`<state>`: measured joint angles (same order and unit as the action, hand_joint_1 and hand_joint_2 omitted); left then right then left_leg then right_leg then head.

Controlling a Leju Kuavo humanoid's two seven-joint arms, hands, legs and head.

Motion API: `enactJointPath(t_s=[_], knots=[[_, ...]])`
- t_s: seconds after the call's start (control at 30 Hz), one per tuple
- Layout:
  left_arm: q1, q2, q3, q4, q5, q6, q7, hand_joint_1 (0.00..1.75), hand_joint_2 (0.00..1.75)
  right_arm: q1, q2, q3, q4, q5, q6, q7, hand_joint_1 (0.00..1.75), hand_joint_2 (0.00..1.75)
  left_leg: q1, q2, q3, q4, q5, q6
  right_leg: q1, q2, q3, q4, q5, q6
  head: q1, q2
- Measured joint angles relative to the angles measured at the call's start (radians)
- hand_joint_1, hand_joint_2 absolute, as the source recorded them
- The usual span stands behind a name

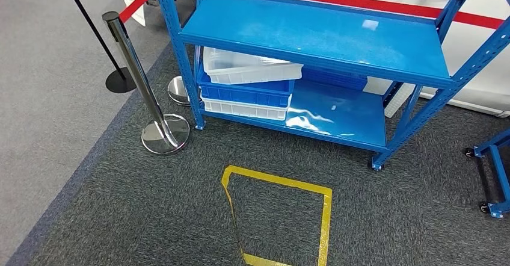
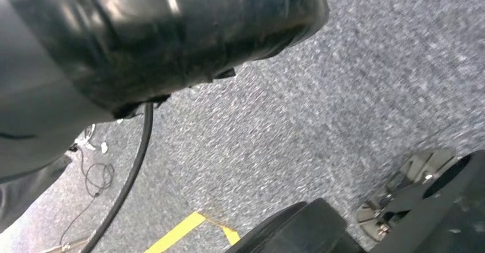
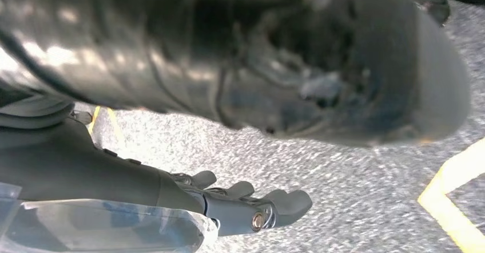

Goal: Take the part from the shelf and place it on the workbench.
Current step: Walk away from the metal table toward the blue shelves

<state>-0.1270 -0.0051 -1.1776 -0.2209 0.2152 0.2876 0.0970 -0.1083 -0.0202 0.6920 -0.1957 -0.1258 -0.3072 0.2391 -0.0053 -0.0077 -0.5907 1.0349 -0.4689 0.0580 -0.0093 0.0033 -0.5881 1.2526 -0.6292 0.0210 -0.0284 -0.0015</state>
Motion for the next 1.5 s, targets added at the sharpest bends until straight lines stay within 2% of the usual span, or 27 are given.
enactJointPath(t_s=[0.03,0.07,0.1,0.17,0.23,0.3,0.37,0.43,0.5,0.53,0.57,0.6,0.67,0.7,0.77,0.8,0.9,0.97,1.03,1.07,1.1,1.17,1.23,1.27,1.4,1.43,1.5], knots=[[0.001,0.0,0.0,0.0,0.0,0.0,0.0,0.0,0.0,0.002,0.0,0.0,0.0,0.0,0.0,0.0,0.0,0.0,-0.002,-0.001,0.01,0.0,-0.009,0.001,0.0,0.0,-0.032,0.028,-0.017,0.001,0.0,0.0],[0.002,0.0,0.0,0.0,-0.001,0.0,0.0,0.0,0.0,0.004,0.0,0.0,0.0,0.0,0.001,0.0,0.0,0.0,-0.003,-0.002,0.023,0.0,-0.018,0.002,0.0,0.0,-0.053,0.03,-0.017,0.001,0.0,0.0],[0.003,0.0,0.0,0.0,-0.003,0.0,0.0,0.0,0.0,0.006,0.0,0.0,0.0,0.0,0.001,0.0,0.0,0.0,-0.005,-0.004,0.038,0.0,-0.028,0.002,0.001,0.0,-0.061,0.004,0.004,-0.002,0.0,0.0],[0.003,-0.001,0.0,0.0,-0.009,0.0,0.0,0.0,0.0,0.008,-0.001,0.0,0.001,0.0,0.001,-0.001,0.0,0.0,-0.006,-0.006,0.069,0.001,-0.05,-0.002,0.004,0.001,-0.055,-0.098,0.106,-0.012,0.0,0.0],[0.0,-0.002,0.0,0.0,-0.015,0.0,0.0,0.0,0.0,0.008,-0.002,0.0,0.001,-0.002,0.001,-0.003,0.0,0.0,-0.008,-0.009,0.085,0.005,-0.07,-0.012,0.011,0.002,-0.05,-0.166,0.176,-0.021,0.0,0.0],[-0.002,-0.003,0.0,0.0,-0.02,0.002,0.001,0.0,0.87,0.008,-0.002,0.0,0.002,-0.008,0.001,-0.005,0.0,0.0,-0.009,-0.012,0.093,0.008,-0.082,-0.022,0.015,0.002,-0.045,-0.179,0.181,-0.03,0.0,0.0],[-0.003,-0.003,0.0,0.0,-0.023,0.003,0.004,0.0,1.75,0.008,-0.001,0.0,0.002,-0.023,0.0,-0.006,0.0,0.0,-0.007,-0.01,0.095,0.017,-0.094,-0.031,0.011,0.002,-0.03,-0.191,0.184,-0.039,0.0,0.0],[-0.004,-0.003,0.0,0.0,-0.024,0.003,0.006,0.0,1.75,0.006,-0.001,0.0,0.001,-0.046,-0.001,-0.007,0.0,0.0,-0.003,-0.007,0.061,0.079,-0.124,-0.043,0.007,0.002,-0.017,-0.203,0.184,-0.047,-0.003,0.0],[-0.005,-0.004,0.0,0.0,-0.024,0.003,0.007,0.0,1.75,0.004,-0.002,0.0,0.002,-0.068,-0.002,-0.008,0.0,0.0,0.004,-0.005,-0.009,0.192,-0.164,-0.056,0.007,0.001,-0.011,-0.206,0.18,-0.051,-0.006,0.0],[-0.004,-0.004,0.0,0.0,-0.024,0.002,0.006,0.0,1.75,0.004,-0.002,0.0,0.002,-0.077,-0.002,-0.01,0.0,0.0,0.008,-0.005,-0.043,0.235,-0.173,-0.061,0.007,0.001,-0.009,-0.205,0.176,-0.052,-0.005,0.0],[-0.003,-0.004,0.0,0.0,-0.024,0.001,0.006,0.0,1.75,0.005,-0.002,0.0,0.002,-0.086,-0.002,-0.011,0.0,0.0,0.011,-0.005,-0.064,0.251,-0.165,-0.065,0.007,0.001,-0.005,-0.205,0.172,-0.052,-0.006,0.0],[-0.003,-0.004,0.0,0.0,-0.024,0.001,0.006,0.0,1.75,0.005,-0.001,0.0,0.002,-0.092,-0.002,-0.012,0.0,0.0,0.014,-0.004,-0.07,0.233,-0.137,-0.068,0.006,0.002,0.0,-0.205,0.168,-0.051,-0.006,0.0],[-0.002,-0.004,0.0,0.0,-0.024,-0.002,0.006,0.0,1.75,0.006,-0.001,0.0,0.002,-0.101,-0.002,-0.015,0.0,0.0,0.017,-0.002,-0.041,0.126,-0.05,-0.067,0.004,0.003,0.013,-0.205,0.159,-0.047,-0.006,0.0],[-0.003,-0.005,0.0,0.0,-0.024,-0.005,0.006,0.0,1.75,0.006,-0.001,0.0,0.002,-0.105,-0.002,-0.017,0.0,0.0,0.015,-0.001,-0.028,0.074,-0.029,-0.065,0.004,0.003,0.018,-0.205,0.156,-0.043,-0.006,0.0],[-0.006,-0.011,0.0,0.0,-0.031,-0.01,0.006,0.0,1.75,0.003,0.001,0.0,0.002,-0.114,-0.004,-0.02,0.0,0.0,0.009,0.001,-0.015,0.024,-0.018,-0.052,0.004,0.002,0.018,-0.203,0.151,-0.031,-0.006,0.0],[-0.005,-0.018,-0.001,0.0,-0.036,-0.008,0.008,0.0,1.75,0.003,0.004,0.0,0.002,-0.118,-0.006,-0.02,0.0,0.0,0.006,0.001,-0.015,0.019,-0.022,-0.045,0.005,0.002,0.018,-0.203,0.149,-0.025,-0.007,0.0],[-0.003,-0.056,-0.001,0.0,-0.049,0.009,0.023,0.0,1.75,0.003,0.013,0.0,0.002,-0.127,-0.013,-0.021,0.0,0.0,0.009,0.002,-0.005,0.001,0.0,-0.023,0.003,0.0,0.018,-0.189,0.13,-0.008,-0.005,0.0],[-0.005,-0.077,-0.002,-0.001,-0.053,0.012,0.027,0.0,1.75,0.003,0.017,0.0,0.002,-0.129,-0.015,-0.021,0.0,0.0,0.009,0.003,0.0,-0.008,0.005,-0.014,0.002,0.0,-0.017,-0.11,0.08,-0.004,-0.003,0.0],[-0.006,-0.093,-0.003,-0.001,-0.054,0.012,0.03,0.0,1.75,0.004,0.021,0.0,0.002,-0.129,-0.015,-0.021,0.0,0.0,0.006,0.004,0.0,-0.008,0.003,-0.01,0.002,0.0,-0.074,0.006,0.028,-0.002,-0.002,0.0],[-0.005,-0.099,-0.003,-0.001,-0.054,0.012,0.032,0.0,1.75,0.004,0.022,0.0,0.002,-0.129,-0.015,-0.021,0.0,0.0,0.004,0.003,0.001,-0.008,0.002,-0.009,0.001,0.0,-0.091,0.037,0.025,-0.001,-0.002,0.0],[-0.005,-0.102,-0.003,-0.001,-0.054,0.012,0.033,0.0,1.75,0.004,0.022,0.0,0.002,-0.129,-0.014,-0.021,0.0,0.0,0.004,0.002,0.002,-0.008,0.001,-0.008,0.001,0.0,-0.091,0.033,0.041,-0.001,-0.002,0.0],[-0.005,-0.106,-0.003,-0.001,-0.054,0.012,0.034,0.0,1.75,0.005,0.022,0.0,0.002,-0.13,-0.014,-0.021,0.0,0.87,0.004,0.0,0.007,-0.006,-0.002,-0.009,0.0,0.0,-0.045,-0.07,0.11,-0.004,-0.002,0.0],[-0.006,-0.11,-0.003,-0.001,-0.054,0.012,0.033,0.0,1.75,0.004,0.022,0.0,0.002,-0.13,-0.014,-0.021,0.0,1.75,0.0,-0.002,0.008,-0.002,-0.006,-0.014,0.003,0.001,0.003,-0.177,0.152,-0.008,-0.002,0.0],[-0.006,-0.113,-0.003,-0.001,-0.054,0.012,0.033,0.0,1.75,0.003,0.022,0.0,0.002,-0.13,-0.014,-0.021,0.0,1.75,-0.002,-0.002,0.008,-0.001,-0.007,-0.018,0.004,0.001,0.013,-0.202,0.157,-0.011,-0.002,0.0],[-0.008,-0.12,-0.003,-0.001,-0.054,0.014,0.033,0.0,1.75,0.004,0.023,-0.001,0.002,-0.132,-0.014,-0.021,0.0,1.75,-0.001,-0.001,0.002,0.014,-0.02,-0.036,0.003,0.002,0.016,-0.217,0.162,-0.026,-0.004,0.0],[-0.008,-0.12,-0.003,-0.001,-0.054,0.016,0.034,0.0,1.75,0.004,0.024,-0.002,0.002,-0.135,-0.014,-0.023,0.0,1.75,0.0,0.0,-0.012,0.046,-0.041,-0.042,0.001,0.001,0.017,-0.22,0.164,-0.032,-0.005,0.0],[-0.008,-0.12,-0.003,-0.001,-0.055,0.02,0.035,0.0,1.75,0.003,0.025,-0.006,0.002,-0.154,-0.012,-0.029,0.0,1.75,0.004,0.0,-0.062,0.158,-0.1,-0.052,0.0,-0.002,0.017,-0.221,0.165,-0.037,-0.008,0.0]])
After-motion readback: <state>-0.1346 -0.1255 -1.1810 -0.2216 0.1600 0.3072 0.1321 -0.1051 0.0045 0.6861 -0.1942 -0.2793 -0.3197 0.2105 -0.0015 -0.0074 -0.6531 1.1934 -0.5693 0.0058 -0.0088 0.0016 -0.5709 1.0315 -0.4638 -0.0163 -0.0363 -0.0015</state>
